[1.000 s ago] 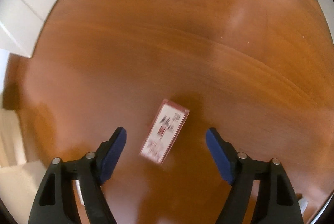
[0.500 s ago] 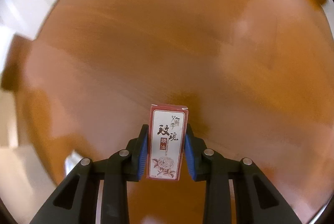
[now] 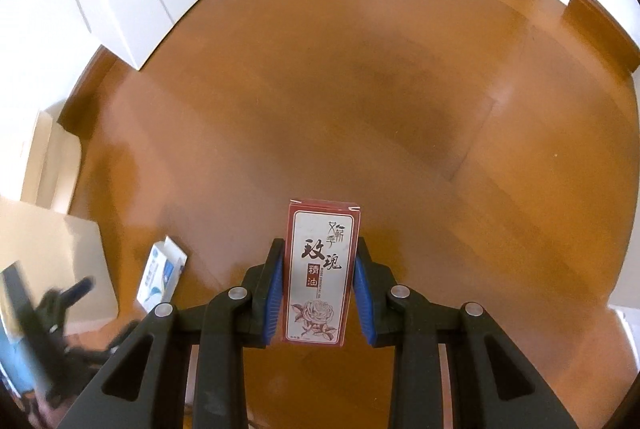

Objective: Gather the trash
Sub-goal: 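Grasp the rose-oil box with the right tool while the left tool grasps the white medicine box, then carry the white medicine box over the wastebasket and open the left tool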

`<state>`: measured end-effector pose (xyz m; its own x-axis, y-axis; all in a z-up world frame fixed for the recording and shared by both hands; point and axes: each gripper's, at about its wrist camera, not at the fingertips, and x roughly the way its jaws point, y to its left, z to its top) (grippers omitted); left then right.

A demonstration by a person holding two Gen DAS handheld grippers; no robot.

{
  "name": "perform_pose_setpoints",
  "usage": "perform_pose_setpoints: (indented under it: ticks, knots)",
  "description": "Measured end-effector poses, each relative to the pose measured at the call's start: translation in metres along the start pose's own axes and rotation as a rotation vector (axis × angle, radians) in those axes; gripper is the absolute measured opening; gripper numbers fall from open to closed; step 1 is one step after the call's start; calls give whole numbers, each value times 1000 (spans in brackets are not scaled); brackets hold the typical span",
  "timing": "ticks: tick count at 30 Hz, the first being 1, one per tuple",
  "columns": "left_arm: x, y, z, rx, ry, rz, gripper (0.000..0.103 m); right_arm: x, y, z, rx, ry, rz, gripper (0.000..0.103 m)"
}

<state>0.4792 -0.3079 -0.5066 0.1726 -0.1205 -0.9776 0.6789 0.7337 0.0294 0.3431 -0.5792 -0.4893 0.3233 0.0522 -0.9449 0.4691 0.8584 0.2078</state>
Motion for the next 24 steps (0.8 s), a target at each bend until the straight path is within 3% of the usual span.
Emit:
perform_pose_setpoints:
  ticks: [4, 9, 12, 13, 14, 19, 24]
  knots:
    - [39, 6, 6, 11, 92, -48, 103, -6, -4, -5, -10, -23, 16, 32]
    - [63, 22, 5, -5, 139, -55, 102, 12, 0, 3, 17, -22, 33, 32]
    - [72, 25, 2, 19, 140, -48, 78, 15, -1, 2, 38, -24, 39, 32]
    - [68, 25, 2, 33, 106, -52, 59, 14, -4, 1, 42, -26, 40, 32]
    - [67, 24, 3, 37, 95, -53, 51, 14, -5, 1, 47, -28, 40, 32]
    - [68, 12, -1, 69, 111, -104, 51, 15, -9, -1, 70, -27, 37, 32]
    - [35, 7, -5, 37, 48, -74, 51, 2, 2, 2, 47, -30, 21, 32]
